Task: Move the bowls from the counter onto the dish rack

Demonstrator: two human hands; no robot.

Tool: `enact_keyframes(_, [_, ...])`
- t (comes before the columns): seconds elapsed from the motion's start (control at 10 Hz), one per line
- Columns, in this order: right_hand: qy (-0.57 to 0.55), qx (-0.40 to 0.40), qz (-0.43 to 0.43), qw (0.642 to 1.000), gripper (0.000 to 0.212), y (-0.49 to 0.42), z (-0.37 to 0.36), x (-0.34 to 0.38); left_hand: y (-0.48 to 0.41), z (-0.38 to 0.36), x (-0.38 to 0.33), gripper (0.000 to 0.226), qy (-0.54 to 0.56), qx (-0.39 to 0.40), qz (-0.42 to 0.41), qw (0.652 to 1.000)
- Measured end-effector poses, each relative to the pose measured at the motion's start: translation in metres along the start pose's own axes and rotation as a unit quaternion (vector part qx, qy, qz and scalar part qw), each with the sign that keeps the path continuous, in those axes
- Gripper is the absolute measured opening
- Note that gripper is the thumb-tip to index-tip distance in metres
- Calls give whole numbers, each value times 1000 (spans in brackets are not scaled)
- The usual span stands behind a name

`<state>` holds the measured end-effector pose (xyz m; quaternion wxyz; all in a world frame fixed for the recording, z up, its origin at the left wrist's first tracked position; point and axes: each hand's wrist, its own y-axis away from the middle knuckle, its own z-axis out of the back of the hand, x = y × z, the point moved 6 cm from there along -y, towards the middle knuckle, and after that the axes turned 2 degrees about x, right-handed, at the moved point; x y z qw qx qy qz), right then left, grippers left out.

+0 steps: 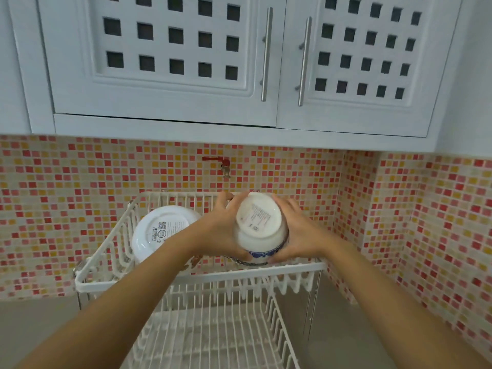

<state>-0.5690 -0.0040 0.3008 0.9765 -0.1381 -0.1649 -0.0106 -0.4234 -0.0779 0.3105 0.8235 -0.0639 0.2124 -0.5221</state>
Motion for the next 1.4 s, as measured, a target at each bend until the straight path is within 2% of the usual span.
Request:
enact_keyframes(0.5, [42, -11, 17, 999, 131, -6, -13, -4, -4, -23, 8, 136, -37, 3, 53, 998])
enact_keyframes(0.6, [38, -6, 12, 999, 137, -7, -16, -8, -3, -25, 9, 133, -16, 25, 69, 997])
enact_keyframes(0.8, [-5, -4, 17, 1000, 137, -8, -15, -9, -2, -23, 6, 119, 11, 6, 77, 997])
enact_keyframes(1.1, [-15, 9, 16, 1000, 134, -8, -17, -15, 3, -24, 1, 118, 0, 7, 88, 996])
enact_keyframes(1.2, [-37, 50, 20, 998, 135, -10, -19, -19, 5, -24, -1, 120, 14, 34, 110, 993])
enact_keyframes(1.3, [-40, 76, 15, 996, 132, -6, -11, -16, 10, -16, -3, 114, 13, 22, 117, 993])
enact_keyframes(1.4, [-38, 37, 0, 999, 110, 3, 7, 1, 21, 0, -9, 90, -4, -25, 101, 995])
